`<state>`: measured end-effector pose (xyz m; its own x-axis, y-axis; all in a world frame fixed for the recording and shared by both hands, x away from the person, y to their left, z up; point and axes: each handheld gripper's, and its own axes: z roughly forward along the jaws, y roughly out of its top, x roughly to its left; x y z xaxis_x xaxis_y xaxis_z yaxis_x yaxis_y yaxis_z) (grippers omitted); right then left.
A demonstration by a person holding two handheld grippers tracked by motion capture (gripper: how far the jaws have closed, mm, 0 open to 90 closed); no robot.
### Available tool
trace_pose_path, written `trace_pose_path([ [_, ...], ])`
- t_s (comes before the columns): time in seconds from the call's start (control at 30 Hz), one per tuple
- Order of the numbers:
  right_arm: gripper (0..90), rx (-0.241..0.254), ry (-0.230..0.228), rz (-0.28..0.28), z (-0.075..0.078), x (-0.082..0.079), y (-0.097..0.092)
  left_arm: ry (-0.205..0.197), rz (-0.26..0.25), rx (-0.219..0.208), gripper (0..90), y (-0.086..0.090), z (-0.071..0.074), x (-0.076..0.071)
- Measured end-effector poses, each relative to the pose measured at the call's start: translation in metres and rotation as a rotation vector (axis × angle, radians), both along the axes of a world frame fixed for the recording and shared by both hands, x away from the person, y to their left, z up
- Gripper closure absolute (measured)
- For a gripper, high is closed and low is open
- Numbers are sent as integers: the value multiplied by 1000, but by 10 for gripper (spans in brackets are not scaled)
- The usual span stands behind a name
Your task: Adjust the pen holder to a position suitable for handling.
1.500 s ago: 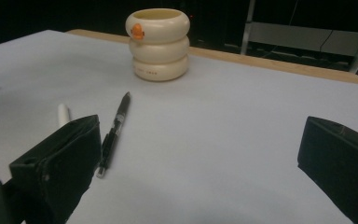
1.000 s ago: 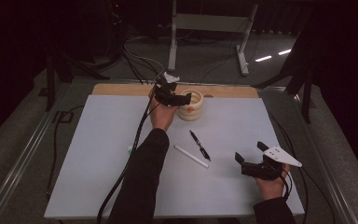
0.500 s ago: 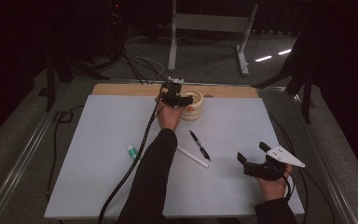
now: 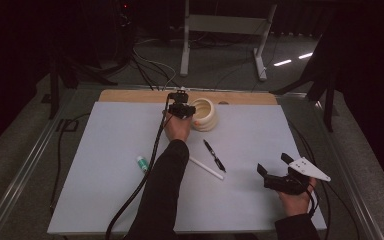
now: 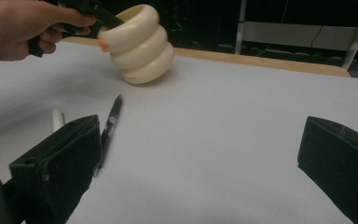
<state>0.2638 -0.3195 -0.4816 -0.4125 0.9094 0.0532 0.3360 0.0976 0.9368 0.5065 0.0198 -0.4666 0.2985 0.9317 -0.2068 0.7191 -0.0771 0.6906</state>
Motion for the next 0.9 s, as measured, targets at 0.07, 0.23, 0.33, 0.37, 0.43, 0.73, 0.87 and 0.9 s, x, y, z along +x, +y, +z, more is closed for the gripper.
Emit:
trace_pose_path([
  [0.07,0,-4,2,2,0,0,1,-7,11,-1,774,-1,-1,-2],
  [0.23,0,1,2,-2,0,0,0,-21,9,-10,780,-4,-3,-4],
  [0.33,0,7,3,-8,0,0,-1,-15,9,-32,780,-5,-3,-4],
  [0.37,0,9,3,-7,0,0,-1,-16,8,-34,780,-5,-3,-4],
  [0.43,0,8,2,-6,0,0,-1,-20,6,-35,780,-5,-2,-5],
  [0.73,0,15,3,-7,1,0,-1,-41,-11,-48,779,-3,8,-7],
  [0.87,0,11,2,-7,1,0,-1,-49,-12,-58,778,3,14,-11],
  [0.9,0,11,2,-7,1,0,-1,-57,-13,-58,778,4,16,-13],
])
